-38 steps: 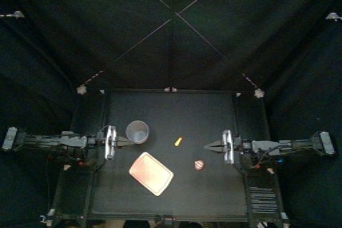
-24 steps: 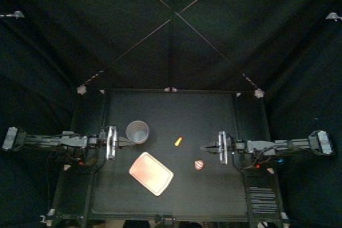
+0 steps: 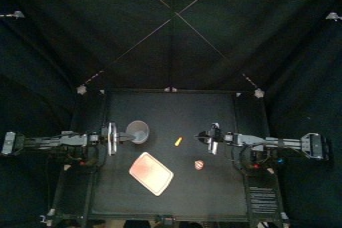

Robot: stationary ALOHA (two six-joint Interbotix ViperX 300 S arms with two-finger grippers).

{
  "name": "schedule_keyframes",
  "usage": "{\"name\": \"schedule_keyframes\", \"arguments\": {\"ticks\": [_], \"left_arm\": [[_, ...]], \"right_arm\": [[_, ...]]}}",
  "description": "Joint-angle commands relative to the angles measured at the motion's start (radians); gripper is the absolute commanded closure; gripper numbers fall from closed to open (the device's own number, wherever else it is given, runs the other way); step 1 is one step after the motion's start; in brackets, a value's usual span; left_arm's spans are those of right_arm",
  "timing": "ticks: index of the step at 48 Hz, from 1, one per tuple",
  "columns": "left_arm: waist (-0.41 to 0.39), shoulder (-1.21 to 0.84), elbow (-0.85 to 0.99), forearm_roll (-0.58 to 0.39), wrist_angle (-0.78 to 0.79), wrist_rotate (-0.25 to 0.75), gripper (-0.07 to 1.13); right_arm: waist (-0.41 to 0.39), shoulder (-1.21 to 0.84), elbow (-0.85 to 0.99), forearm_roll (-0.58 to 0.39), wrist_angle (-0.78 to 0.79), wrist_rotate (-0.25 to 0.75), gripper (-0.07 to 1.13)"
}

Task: Pick the shrimp then place it on the pink plate
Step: Pick the shrimp

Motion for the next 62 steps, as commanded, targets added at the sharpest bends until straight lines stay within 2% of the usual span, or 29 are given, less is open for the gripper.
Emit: {"name": "schedule_keyframes", "arguments": {"ticks": [1,4,7,27,37,49,62], "left_arm": [[0.005,0.005,-0.034,0.002,-0.014,0.002,1.02],[0.006,0.005,-0.034,0.002,-0.020,0.003,1.02],[0.006,0.005,-0.034,0.002,-0.023,0.003,1.02],[0.021,0.011,-0.028,0.003,-0.023,0.003,1.02],[0.021,0.011,-0.023,0.003,-0.023,0.003,1.02],[0.023,0.011,0.005,0.003,-0.023,0.002,1.02],[0.020,0.009,0.008,0.006,-0.023,0.003,1.02]], "right_arm": [[-0.041,-0.002,-0.025,-0.015,-0.002,0.003,0.25],[-0.057,0.002,-0.021,-0.015,-0.005,0.003,0.17],[-0.064,0.008,-0.018,-0.018,-0.005,0.002,0.15],[-0.034,0.236,-0.107,-0.110,-0.020,-0.008,0.15],[-0.003,0.425,-0.229,-0.173,0.097,-0.009,0.15],[0.044,0.634,-0.351,-0.179,0.138,-0.015,0.15],[0.061,0.729,-0.397,-0.184,0.216,-0.017,0.15]]}}
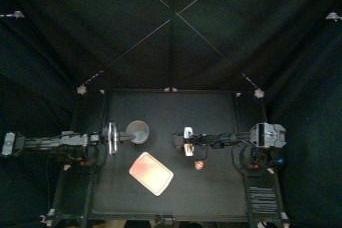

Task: Pick the shrimp then place it on the pink plate
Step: Pick the shrimp

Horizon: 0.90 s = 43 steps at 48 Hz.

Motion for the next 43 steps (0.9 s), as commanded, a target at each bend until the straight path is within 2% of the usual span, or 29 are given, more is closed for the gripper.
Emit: {"name": "schedule_keyframes", "arguments": {"ticks": [1,30,43], "left_arm": [[0.002,0.005,-0.014,0.003,-0.009,0.002,1.02],[-0.006,0.003,-0.011,0.006,-0.009,0.000,1.02],[-0.008,0.003,-0.008,0.006,-0.009,0.000,1.02]], "right_arm": [[0.003,0.003,-0.023,0.003,0.008,0.000,0.15],[-0.028,0.078,-0.046,0.003,0.008,0.002,0.16],[-0.028,0.081,-0.046,0.020,0.034,0.005,0.30]]}}
